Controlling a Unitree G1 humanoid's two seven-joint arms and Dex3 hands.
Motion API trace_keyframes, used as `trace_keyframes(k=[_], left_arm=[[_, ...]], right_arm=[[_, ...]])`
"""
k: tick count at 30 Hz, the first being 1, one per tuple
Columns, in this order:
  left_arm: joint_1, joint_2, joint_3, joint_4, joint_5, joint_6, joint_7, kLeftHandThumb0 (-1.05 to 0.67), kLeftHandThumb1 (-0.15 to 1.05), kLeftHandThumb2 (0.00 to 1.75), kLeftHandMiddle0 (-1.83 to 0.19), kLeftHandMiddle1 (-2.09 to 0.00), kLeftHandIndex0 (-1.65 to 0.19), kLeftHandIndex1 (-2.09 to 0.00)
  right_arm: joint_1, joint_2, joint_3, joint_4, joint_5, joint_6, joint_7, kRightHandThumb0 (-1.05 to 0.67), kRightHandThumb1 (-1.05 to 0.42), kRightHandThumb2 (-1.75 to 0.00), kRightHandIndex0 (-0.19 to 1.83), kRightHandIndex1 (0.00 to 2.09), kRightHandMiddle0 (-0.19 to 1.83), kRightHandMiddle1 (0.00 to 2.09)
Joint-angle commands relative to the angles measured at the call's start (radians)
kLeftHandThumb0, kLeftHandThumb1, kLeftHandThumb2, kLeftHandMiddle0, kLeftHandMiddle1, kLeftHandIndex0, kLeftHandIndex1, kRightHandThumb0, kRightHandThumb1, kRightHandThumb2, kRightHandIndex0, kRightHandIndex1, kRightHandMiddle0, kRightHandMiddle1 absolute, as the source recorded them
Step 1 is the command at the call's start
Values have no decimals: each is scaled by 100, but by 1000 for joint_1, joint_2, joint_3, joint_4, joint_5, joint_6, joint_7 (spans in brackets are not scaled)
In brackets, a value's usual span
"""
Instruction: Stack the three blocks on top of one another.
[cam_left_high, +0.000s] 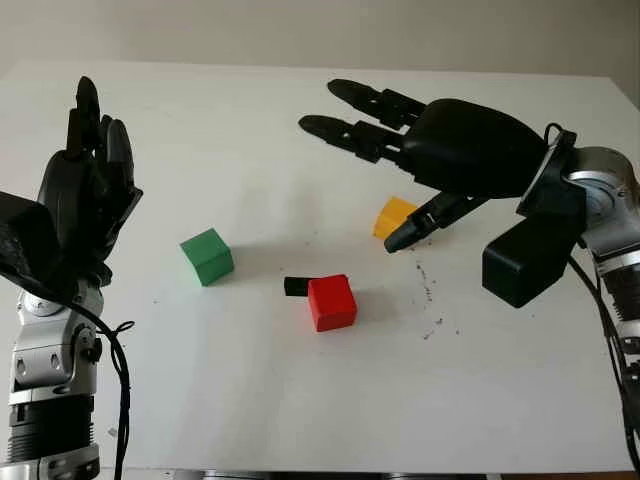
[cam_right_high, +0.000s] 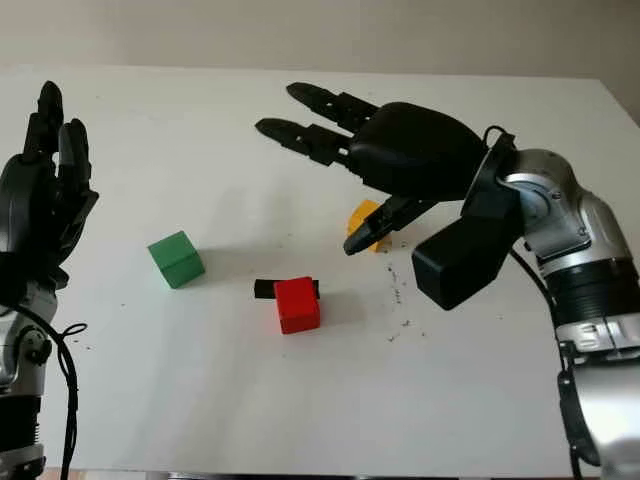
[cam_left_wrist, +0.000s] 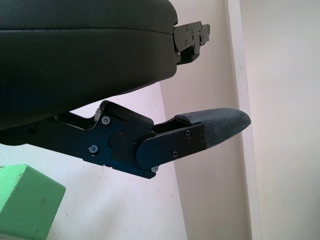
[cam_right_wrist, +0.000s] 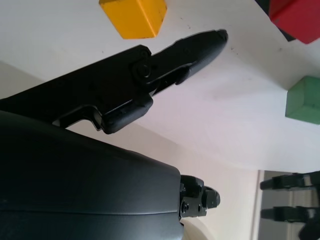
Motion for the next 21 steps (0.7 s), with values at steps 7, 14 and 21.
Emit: trace_keyframes(k=[7, 14, 21], left_arm=[[-7, -12, -15, -9, 12, 6, 16, -68, 105, 69, 19, 0, 19, 0], [-5, -12, -20, -10, 14, 9, 19, -67, 105, 68, 19, 0, 19, 0], [-7, -16, -22, -5, 17, 15, 34, -67, 105, 66, 19, 0, 19, 0]], right_arm=[[-77, -43, 64, 61, -275, -168, -300, -59, -84, -5, -5, 8, 19, 17], [-104, -37, 155, 115, -443, -231, -536, -42, -98, -8, -4, 7, 23, 17], [-103, -16, 238, 145, -518, -229, -689, -42, -96, -5, 0, 8, 26, 17]])
